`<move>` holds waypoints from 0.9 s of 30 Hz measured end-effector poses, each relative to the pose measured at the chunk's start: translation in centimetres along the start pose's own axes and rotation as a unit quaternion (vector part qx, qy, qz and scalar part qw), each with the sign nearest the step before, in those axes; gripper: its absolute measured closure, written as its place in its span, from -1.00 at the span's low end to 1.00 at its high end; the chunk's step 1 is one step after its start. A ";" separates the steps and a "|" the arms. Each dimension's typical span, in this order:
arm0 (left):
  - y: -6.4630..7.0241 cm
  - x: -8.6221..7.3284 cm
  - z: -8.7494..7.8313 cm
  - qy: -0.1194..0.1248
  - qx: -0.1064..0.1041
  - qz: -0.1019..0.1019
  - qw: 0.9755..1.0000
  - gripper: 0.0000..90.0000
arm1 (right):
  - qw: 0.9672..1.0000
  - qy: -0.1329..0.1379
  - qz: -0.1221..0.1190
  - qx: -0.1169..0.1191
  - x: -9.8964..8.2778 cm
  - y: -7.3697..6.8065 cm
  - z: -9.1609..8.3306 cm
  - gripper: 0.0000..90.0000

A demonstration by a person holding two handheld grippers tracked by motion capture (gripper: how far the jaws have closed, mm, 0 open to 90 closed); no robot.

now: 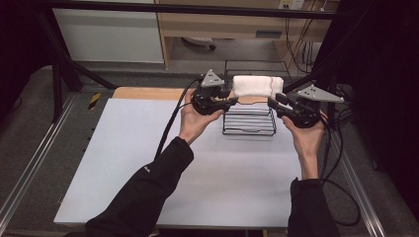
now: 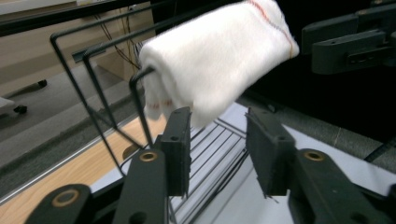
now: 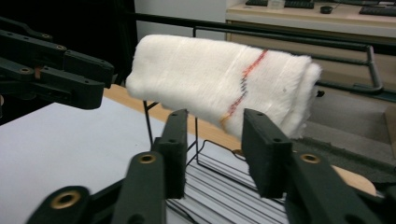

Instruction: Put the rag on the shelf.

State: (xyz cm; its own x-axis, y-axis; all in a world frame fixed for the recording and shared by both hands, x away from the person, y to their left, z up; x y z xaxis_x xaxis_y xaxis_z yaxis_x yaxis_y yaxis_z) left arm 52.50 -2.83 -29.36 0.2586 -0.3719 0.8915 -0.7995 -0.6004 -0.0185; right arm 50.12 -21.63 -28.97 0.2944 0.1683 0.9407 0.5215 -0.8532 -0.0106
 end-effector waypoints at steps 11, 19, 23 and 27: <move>-1.2 -5.2 -3.6 -0.034 0.007 -0.007 0.999 -0.10 | 1.000 -0.014 0.019 0.012 -2.3 -1.4 -0.5 -0.33; -2.6 -10.4 -6.8 -0.048 0.013 -0.038 0.998 -0.38 | 0.998 -0.034 0.027 0.034 -4.8 -2.2 -0.2 -0.66; -3.6 -12.8 -8.5 -0.056 0.027 -0.049 0.997 -0.48 | 0.997 -0.047 0.031 0.046 -6.2 -2.7 0.1 -0.74; -4.6 -14.8 -10.2 -0.057 0.047 -0.059 0.996 -0.64 | 0.996 -0.061 0.030 0.056 -7.6 -3.3 0.4 -0.81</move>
State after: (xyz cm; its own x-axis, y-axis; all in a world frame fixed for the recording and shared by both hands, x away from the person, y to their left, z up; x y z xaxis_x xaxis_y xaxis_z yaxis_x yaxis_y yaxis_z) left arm 46.80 12.63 -37.90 0.4120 -0.3697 0.8328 -0.7074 -0.7059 0.0366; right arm 46.46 -19.88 -36.17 0.4187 0.1830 0.8895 0.5843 -0.8041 -0.1096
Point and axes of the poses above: each handheld gripper's, and its own axes: z roughly forward along the jaws, x roughly out of its top, y roughly to its right, the point moved 8 cm from there along z, roughly forward along the jaws, and after that the axes turned 4 degrees about -y, right-handed, at the moved point
